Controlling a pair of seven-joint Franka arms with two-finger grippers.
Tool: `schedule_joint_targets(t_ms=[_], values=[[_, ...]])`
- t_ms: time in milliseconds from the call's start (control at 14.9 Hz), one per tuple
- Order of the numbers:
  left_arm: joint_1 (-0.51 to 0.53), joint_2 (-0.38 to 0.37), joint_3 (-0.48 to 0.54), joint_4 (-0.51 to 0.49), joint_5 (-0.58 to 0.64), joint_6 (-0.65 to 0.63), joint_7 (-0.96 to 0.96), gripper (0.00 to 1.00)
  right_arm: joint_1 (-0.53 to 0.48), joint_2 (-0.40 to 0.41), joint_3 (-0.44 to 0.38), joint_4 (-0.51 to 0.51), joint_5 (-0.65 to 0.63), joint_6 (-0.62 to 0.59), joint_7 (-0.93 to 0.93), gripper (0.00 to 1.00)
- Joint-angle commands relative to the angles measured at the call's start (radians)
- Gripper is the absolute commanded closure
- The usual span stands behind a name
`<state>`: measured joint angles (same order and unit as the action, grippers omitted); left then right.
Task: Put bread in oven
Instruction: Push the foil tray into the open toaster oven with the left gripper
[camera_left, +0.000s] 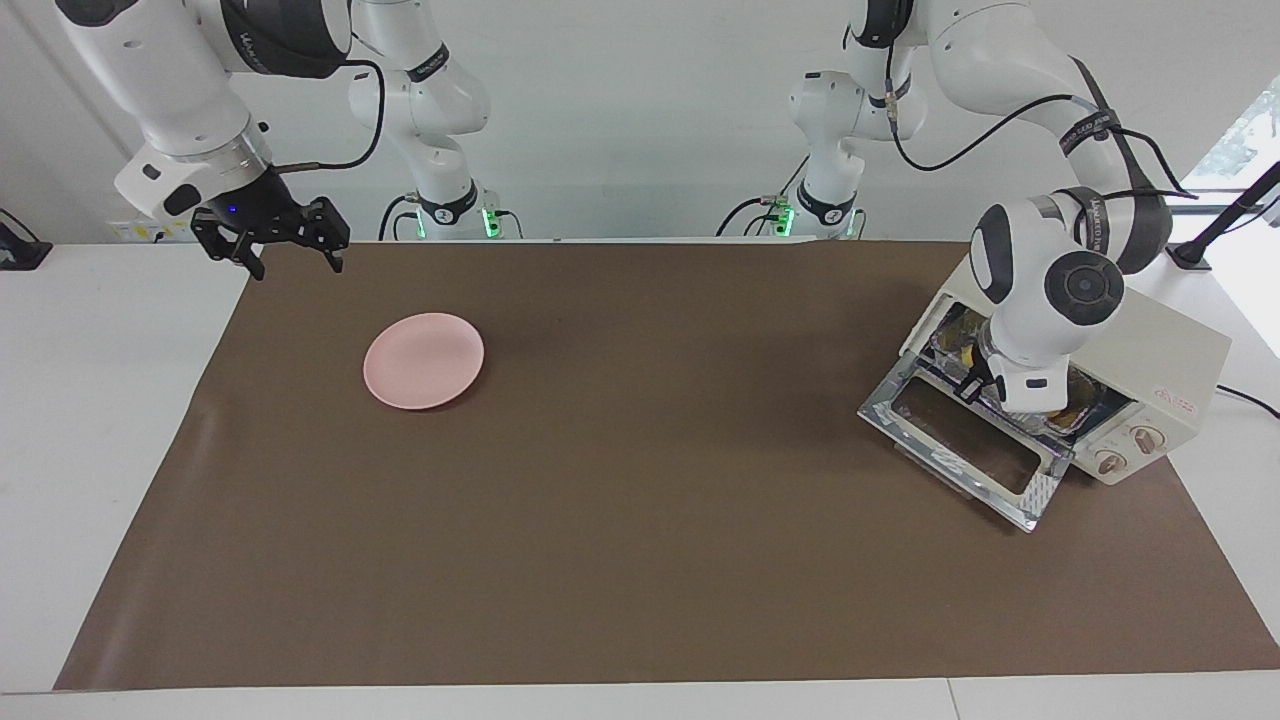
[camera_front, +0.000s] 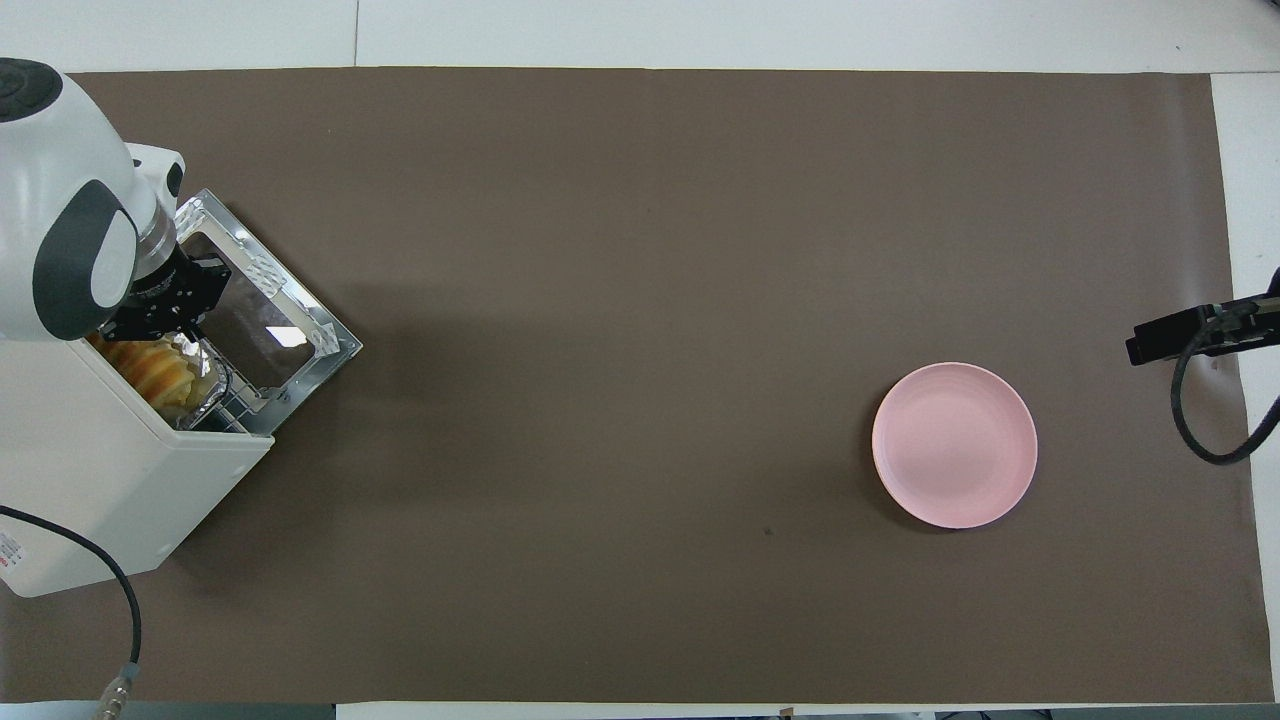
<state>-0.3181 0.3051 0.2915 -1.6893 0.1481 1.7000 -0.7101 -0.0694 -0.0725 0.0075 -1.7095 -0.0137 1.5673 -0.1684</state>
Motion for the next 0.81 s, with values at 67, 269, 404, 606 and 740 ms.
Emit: schedule_joint_targets(t_ms=[67,269,404,606,740], values=[[0.001,-0.063,-0.003,-0.09,0.028,0.02,0.006,1.0,-0.013,-0.013,0.008,-0.013,0.017,-0.001,0.012,0.0],[0.016,-0.061,-0.003,-0.095,0.028,0.046,0.004,1.0,-0.013,-0.015,0.008,-0.012,0.017,-0.001,0.012,0.0],[0.028,-0.061,-0.003,-0.095,0.028,0.059,0.003,1.0,-0.013,-0.015,0.008,-0.012,0.017,-0.001,0.012,0.0],[0.043,-0.06,-0.003,-0.096,0.028,0.089,0.003,1.0,-0.013,-0.015,0.008,-0.013,0.017,-0.001,0.012,0.0],[0.051,-0.06,-0.003,-0.098,0.03,0.093,0.004,1.0,-0.013,-0.015,0.008,-0.013,0.017,-0.001,0.012,0.0]])
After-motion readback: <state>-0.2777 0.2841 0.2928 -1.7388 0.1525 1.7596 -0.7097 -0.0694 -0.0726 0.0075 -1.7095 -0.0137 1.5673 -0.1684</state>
